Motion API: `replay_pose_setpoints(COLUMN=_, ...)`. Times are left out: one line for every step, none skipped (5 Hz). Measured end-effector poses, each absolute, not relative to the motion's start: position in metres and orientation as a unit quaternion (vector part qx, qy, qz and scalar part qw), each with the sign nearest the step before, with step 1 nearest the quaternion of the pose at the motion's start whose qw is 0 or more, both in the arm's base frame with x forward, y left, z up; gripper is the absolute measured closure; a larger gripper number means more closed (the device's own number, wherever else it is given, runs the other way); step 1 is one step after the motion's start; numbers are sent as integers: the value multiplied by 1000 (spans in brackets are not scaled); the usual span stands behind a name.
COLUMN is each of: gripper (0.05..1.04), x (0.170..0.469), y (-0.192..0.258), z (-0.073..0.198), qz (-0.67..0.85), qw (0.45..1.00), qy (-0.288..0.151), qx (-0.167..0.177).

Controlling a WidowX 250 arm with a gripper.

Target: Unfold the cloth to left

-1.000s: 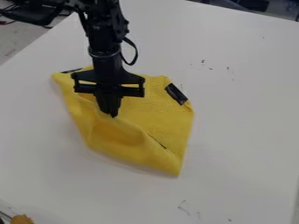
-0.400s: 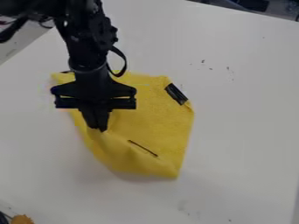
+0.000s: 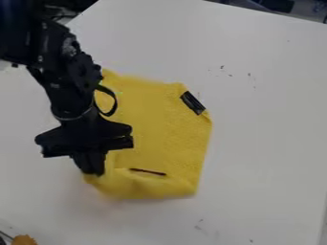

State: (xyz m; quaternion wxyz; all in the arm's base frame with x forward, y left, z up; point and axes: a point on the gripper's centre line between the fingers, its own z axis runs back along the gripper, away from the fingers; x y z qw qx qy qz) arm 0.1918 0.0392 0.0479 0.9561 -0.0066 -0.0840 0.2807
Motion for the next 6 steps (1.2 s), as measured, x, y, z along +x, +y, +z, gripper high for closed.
replay_pose_setpoints(gripper=1032, x=181, y=29, z=43, qz=305, qw=948, qy=-93, qx=-11)
replay_pose_setpoints(gripper=1033, x=174, y=18, z=40, qz=329, qw=939, qy=-102, qx=-10)
replay_pose_setpoints(gripper=1033, x=163, y=8, z=43, qz=356, qw=928, qy=-109, qx=2)
replay_pose_setpoints(gripper=1033, x=158, y=-2, z=43, qz=381, qw=917, qy=-118, qx=6)
replay_pose_setpoints(gripper=1010, x=152, y=-7, z=35, qz=398, qw=909, qy=-123, qx=1)
replay_pose_setpoints(gripper=862, x=151, y=-10, z=29, qz=403, qw=909, qy=-106, qx=-5)
